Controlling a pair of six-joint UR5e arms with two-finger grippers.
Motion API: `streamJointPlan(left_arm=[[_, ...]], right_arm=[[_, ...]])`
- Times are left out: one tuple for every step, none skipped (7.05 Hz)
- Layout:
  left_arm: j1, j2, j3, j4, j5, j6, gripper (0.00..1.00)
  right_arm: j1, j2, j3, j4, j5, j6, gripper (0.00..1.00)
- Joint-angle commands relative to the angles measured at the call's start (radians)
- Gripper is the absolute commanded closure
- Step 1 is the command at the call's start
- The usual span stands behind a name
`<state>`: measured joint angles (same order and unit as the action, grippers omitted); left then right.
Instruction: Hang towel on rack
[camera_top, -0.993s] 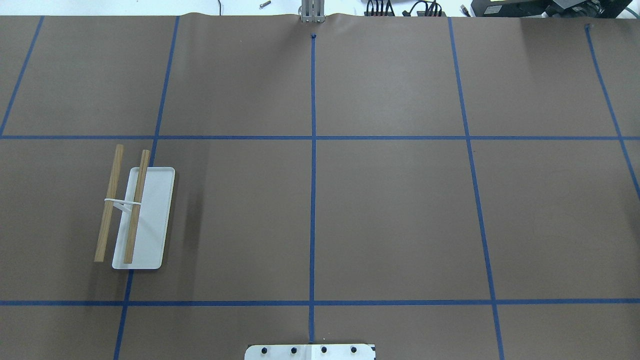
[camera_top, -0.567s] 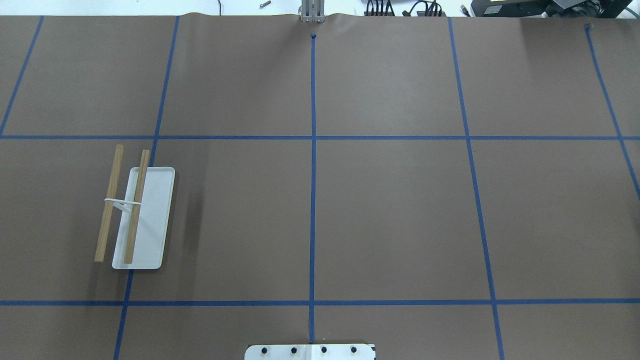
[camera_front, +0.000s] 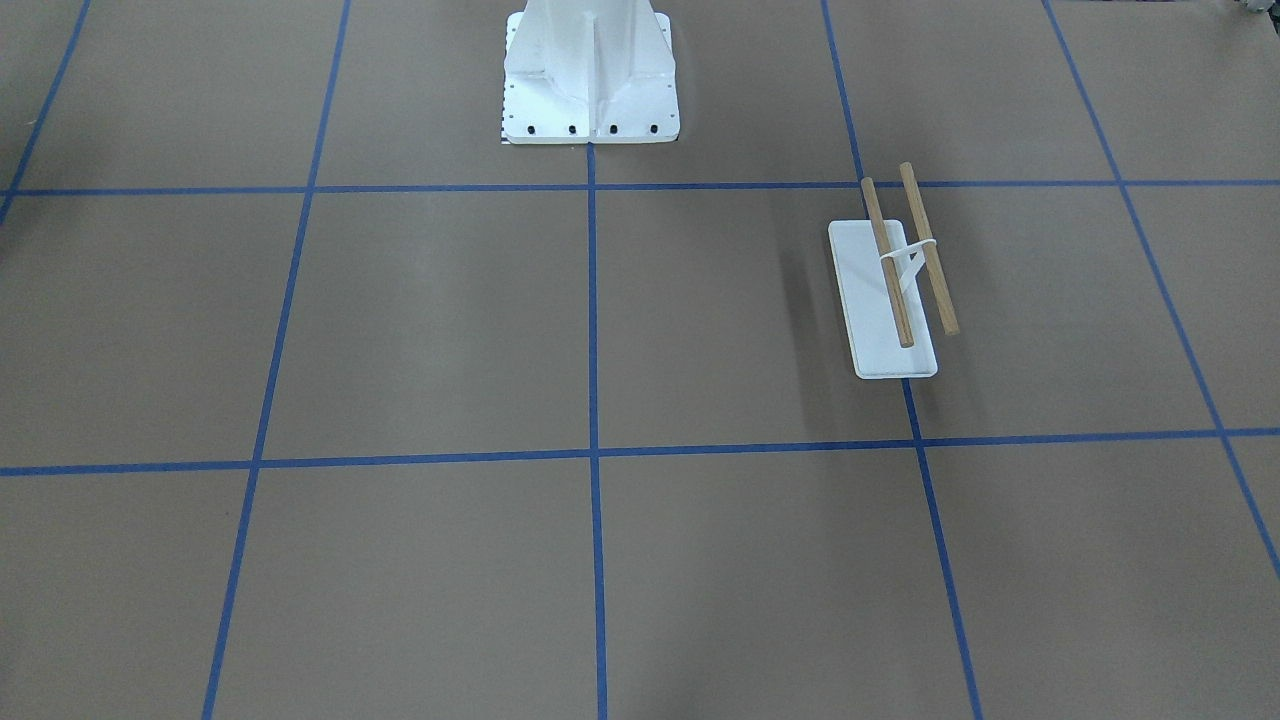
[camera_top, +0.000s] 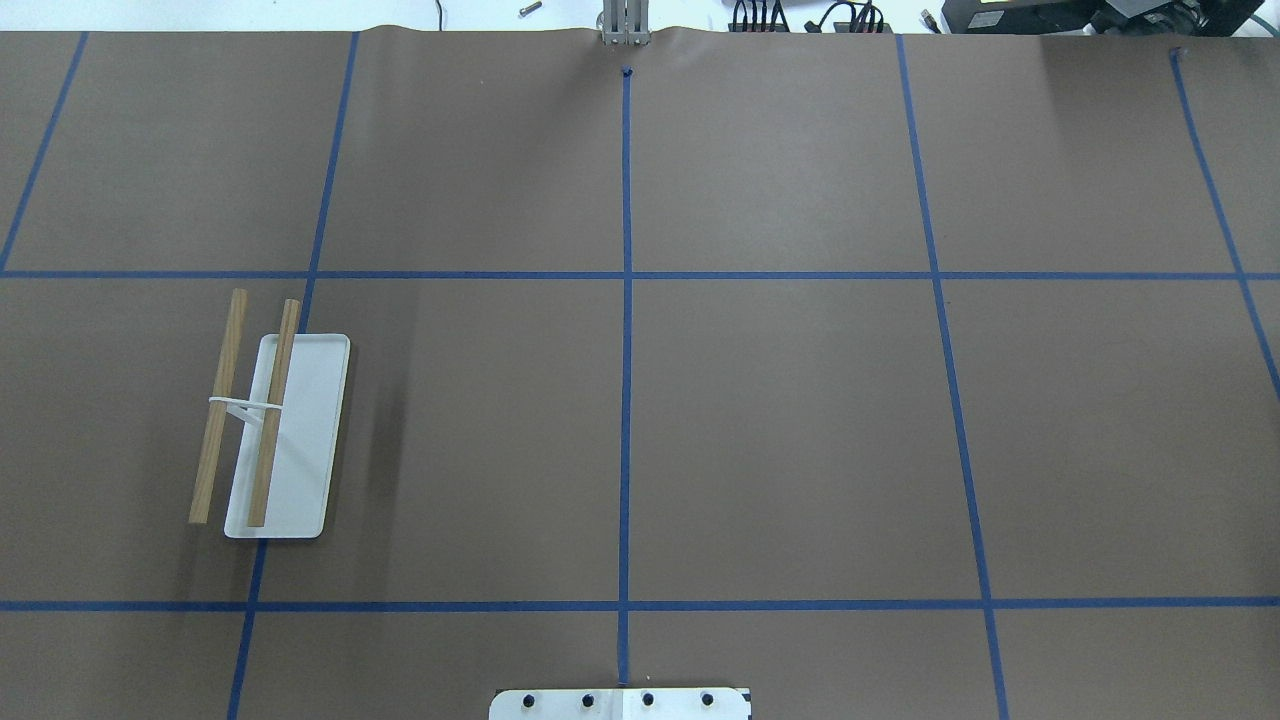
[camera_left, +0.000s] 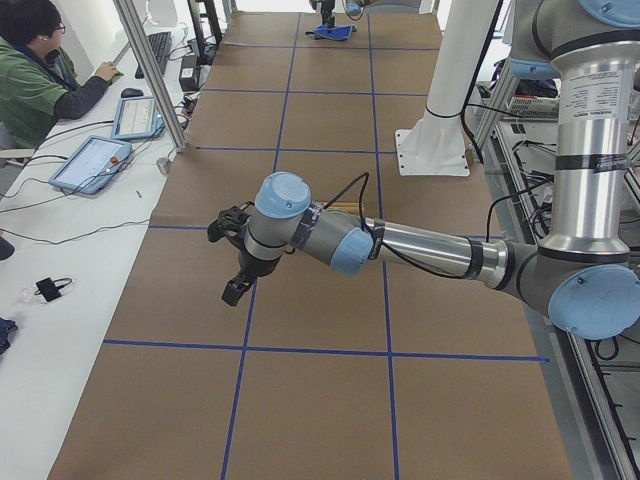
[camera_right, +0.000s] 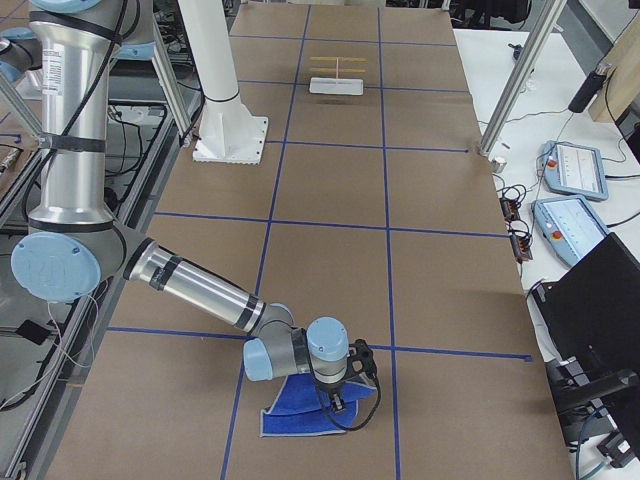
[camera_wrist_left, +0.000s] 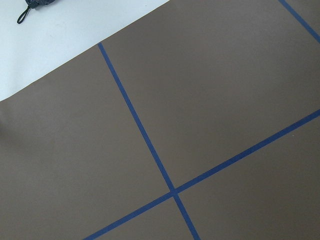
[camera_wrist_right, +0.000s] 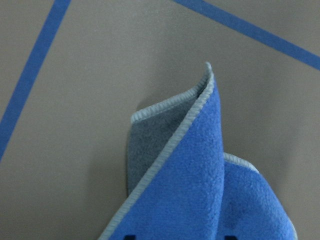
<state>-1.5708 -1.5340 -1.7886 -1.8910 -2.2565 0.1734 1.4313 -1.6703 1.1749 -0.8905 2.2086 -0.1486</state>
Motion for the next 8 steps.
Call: streamJointPlan(left_arm=[[0.000, 0.000, 0.001, -0.003, 0.000, 0.000, 0.01], [-0.002, 0.000, 0.000, -0.003, 0.000, 0.000, 0.01], [-0.002, 0.000, 0.000, -0.003, 0.000, 0.000, 0.01], [-0.002, 0.000, 0.000, -0.003, 0.000, 0.000, 0.01], [-0.002, 0.000, 0.000, -0.003, 0.000, 0.000, 0.01], [-0.002, 0.000, 0.000, -0.003, 0.000, 0.000, 0.01], [-0.002, 0.002, 0.000, -0.003, 0.000, 0.000, 0.01], [-0.002, 0.003, 0.000, -0.003, 0.000, 0.000, 0.01]], right_arm=[[0.000, 0.000, -0.004, 0.002, 0.000, -0.009, 0.87], [0.000, -0.002, -0.005, 0.002, -0.003, -0.014, 0.84], [0.000, 0.000, -0.005, 0.002, -0.006, -0.014, 0.82], [0.000, 0.000, -0.008, 0.002, -0.006, -0.014, 0.84], [0.000, 0.000, -0.003, 0.004, -0.006, -0.014, 1.00], [0.000, 0.004, 0.005, 0.002, -0.006, -0.014, 1.00], [0.003, 0.032, 0.008, 0.001, 0.006, -0.012, 1.00], [0.003, 0.047, 0.038, -0.010, 0.011, -0.006, 1.00]])
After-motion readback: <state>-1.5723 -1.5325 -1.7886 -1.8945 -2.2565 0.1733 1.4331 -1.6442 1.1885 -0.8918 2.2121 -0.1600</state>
